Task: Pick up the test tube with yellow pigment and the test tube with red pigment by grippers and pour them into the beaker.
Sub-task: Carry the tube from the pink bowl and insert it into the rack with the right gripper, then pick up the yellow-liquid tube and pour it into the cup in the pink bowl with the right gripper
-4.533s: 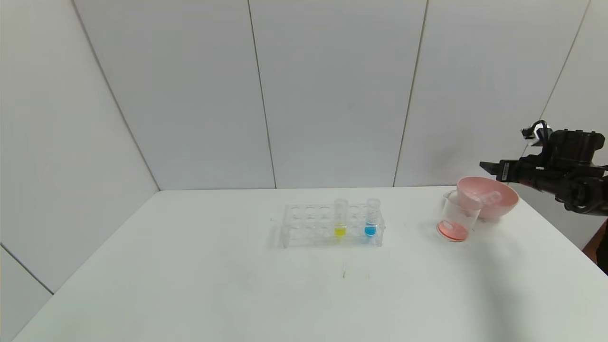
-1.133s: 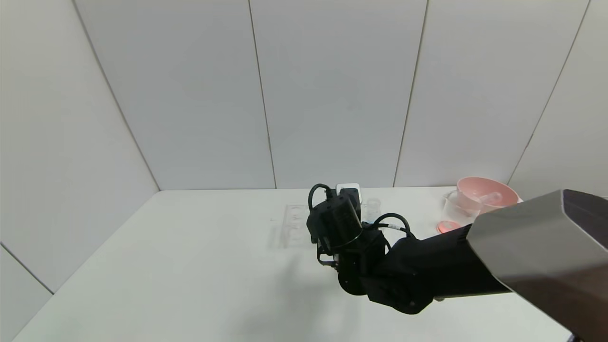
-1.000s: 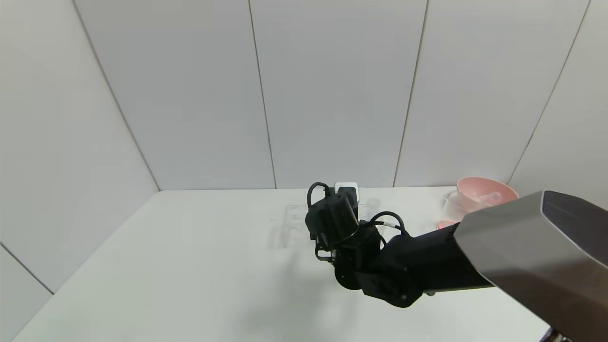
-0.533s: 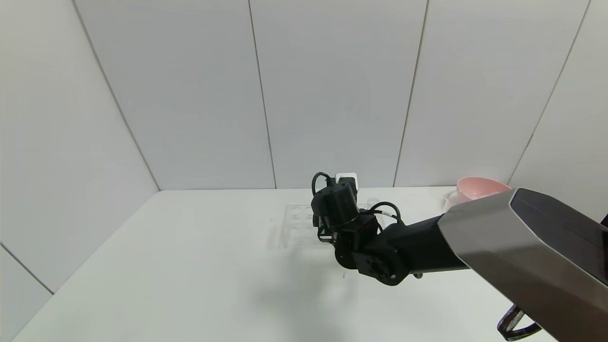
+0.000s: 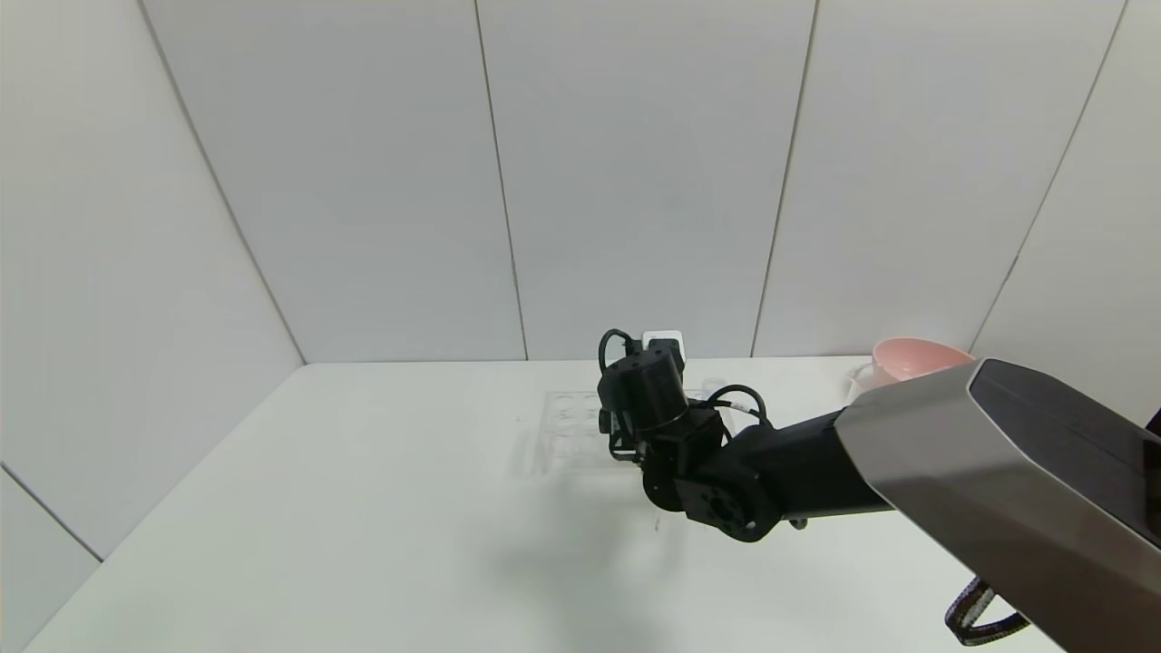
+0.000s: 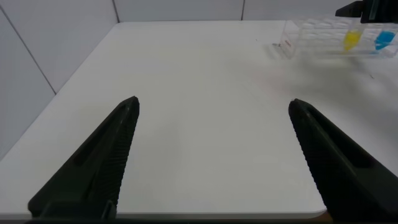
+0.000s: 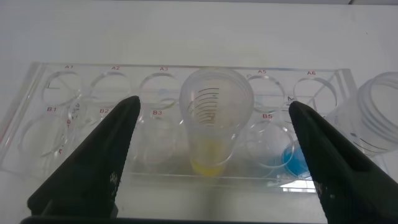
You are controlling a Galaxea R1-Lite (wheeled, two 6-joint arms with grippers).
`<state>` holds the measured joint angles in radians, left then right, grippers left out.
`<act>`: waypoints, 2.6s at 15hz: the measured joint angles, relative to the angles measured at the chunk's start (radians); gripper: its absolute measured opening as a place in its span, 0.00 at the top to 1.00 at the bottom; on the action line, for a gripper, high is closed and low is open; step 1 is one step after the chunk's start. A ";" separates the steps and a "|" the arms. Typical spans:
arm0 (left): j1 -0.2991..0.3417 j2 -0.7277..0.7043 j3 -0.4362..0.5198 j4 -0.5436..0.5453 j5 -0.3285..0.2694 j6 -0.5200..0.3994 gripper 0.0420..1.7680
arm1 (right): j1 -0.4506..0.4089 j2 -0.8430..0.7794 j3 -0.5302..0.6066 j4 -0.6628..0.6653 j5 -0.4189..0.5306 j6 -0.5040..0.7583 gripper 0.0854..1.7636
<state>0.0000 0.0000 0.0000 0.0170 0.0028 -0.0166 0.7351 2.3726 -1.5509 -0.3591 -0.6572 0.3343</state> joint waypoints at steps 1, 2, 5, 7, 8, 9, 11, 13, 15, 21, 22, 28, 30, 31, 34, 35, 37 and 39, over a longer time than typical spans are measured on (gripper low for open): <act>0.000 0.000 0.000 0.000 0.000 0.000 0.03 | -0.001 0.000 0.000 -0.001 0.000 0.000 0.03; 0.000 0.000 0.000 0.000 0.000 0.000 0.03 | -0.001 0.000 0.002 -0.001 0.000 0.000 0.03; 0.000 0.000 0.000 0.000 0.000 0.000 0.03 | 0.000 0.002 0.005 -0.002 0.000 0.000 0.03; 0.000 0.000 0.000 0.000 0.000 0.000 0.03 | 0.000 0.002 0.005 -0.002 -0.001 0.000 0.03; 0.000 0.000 0.000 0.000 0.000 0.000 0.03 | 0.000 0.002 0.005 -0.003 -0.001 0.000 0.14; 0.000 0.000 0.000 0.000 0.000 0.000 0.03 | 0.001 0.003 0.005 -0.002 -0.001 -0.001 0.25; 0.000 0.000 0.000 0.000 0.000 0.000 0.03 | 0.000 0.003 0.005 -0.002 -0.001 0.000 0.41; 0.000 0.000 0.000 0.000 0.000 0.000 0.03 | 0.002 0.003 0.005 -0.002 -0.001 0.000 0.54; 0.000 0.000 0.000 0.000 0.000 0.000 0.03 | 0.004 0.002 0.007 -0.003 0.000 0.000 0.75; 0.000 0.000 0.000 0.000 0.000 0.000 0.03 | 0.004 0.002 0.010 -0.003 -0.001 0.000 0.75; 0.000 0.000 0.000 0.000 0.000 0.000 0.03 | 0.004 0.002 0.009 -0.003 -0.001 0.000 0.75; 0.000 0.000 0.000 0.000 0.000 0.000 0.03 | 0.004 -0.014 0.001 -0.002 -0.001 -0.031 0.75; 0.000 0.000 0.000 0.000 0.000 0.000 0.03 | 0.005 -0.039 0.000 -0.003 -0.001 -0.051 0.75; 0.000 0.000 0.000 0.000 0.000 0.000 0.03 | 0.007 -0.051 -0.001 -0.003 -0.001 -0.058 0.75; 0.000 0.000 0.000 0.000 0.000 0.000 0.03 | 0.011 -0.083 -0.001 -0.002 -0.001 -0.066 0.75; 0.000 0.000 0.000 0.000 0.000 0.000 0.03 | 0.013 -0.091 -0.001 -0.003 -0.001 -0.068 0.75; 0.000 0.000 0.000 0.000 0.000 0.000 0.03 | 0.016 -0.103 0.001 -0.002 -0.001 -0.071 0.75; 0.000 0.000 0.000 0.000 0.000 0.000 0.03 | 0.017 -0.114 0.007 -0.001 -0.001 -0.072 0.75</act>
<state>0.0000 0.0000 0.0000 0.0170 0.0023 -0.0166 0.7523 2.2585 -1.5438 -0.3602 -0.6583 0.2626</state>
